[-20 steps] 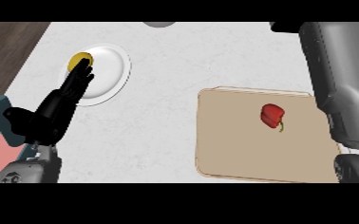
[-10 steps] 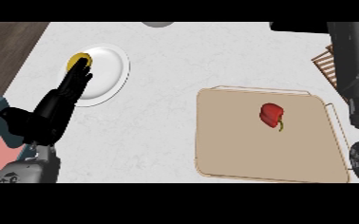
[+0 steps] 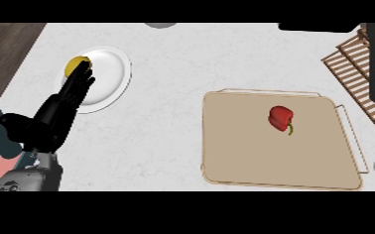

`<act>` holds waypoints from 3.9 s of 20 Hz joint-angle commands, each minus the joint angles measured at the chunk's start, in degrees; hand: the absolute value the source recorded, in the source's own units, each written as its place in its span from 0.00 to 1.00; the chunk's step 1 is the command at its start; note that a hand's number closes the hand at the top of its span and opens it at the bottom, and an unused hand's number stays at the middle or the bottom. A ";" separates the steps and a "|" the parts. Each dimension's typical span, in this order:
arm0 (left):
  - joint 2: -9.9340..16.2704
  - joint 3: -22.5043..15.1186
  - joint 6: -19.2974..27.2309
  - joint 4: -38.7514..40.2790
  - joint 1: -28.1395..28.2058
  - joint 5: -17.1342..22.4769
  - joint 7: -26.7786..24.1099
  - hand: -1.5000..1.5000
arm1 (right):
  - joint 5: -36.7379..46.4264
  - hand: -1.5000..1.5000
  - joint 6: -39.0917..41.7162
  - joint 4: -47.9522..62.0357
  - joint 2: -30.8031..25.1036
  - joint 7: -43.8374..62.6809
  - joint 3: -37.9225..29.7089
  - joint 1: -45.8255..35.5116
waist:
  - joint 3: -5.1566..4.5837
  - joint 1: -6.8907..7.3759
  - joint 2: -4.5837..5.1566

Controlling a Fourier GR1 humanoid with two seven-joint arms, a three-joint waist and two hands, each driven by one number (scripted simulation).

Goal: Pick the squash from the tray and place it in the tiered shelf

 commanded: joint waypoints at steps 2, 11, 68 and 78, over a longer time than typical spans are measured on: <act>-0.21 -0.20 0.07 -0.93 1.11 -0.05 -0.08 0.50 | 11.15 1.00 18.05 9.96 -7.66 4.47 1.06 3.11 | -0.31 -0.66 -0.61; 1.14 1.21 -1.22 0.38 0.45 0.90 0.96 0.50 | 18.60 1.00 25.88 20.95 -15.22 4.07 5.08 -6.19 | 0.13 0.33 -0.67; -1.20 1.12 -0.40 -1.17 3.71 -1.03 -0.28 0.50 | 14.21 0.00 36.54 7.47 -20.51 12.69 5.48 -13.95 | 0.06 -2.11 -1.89; -0.91 2.63 1.19 -0.90 2.74 -1.29 1.91 0.50 | 13.89 0.00 38.28 -17.12 -16.02 17.24 1.37 -18.91 | 0.08 -4.63 -3.08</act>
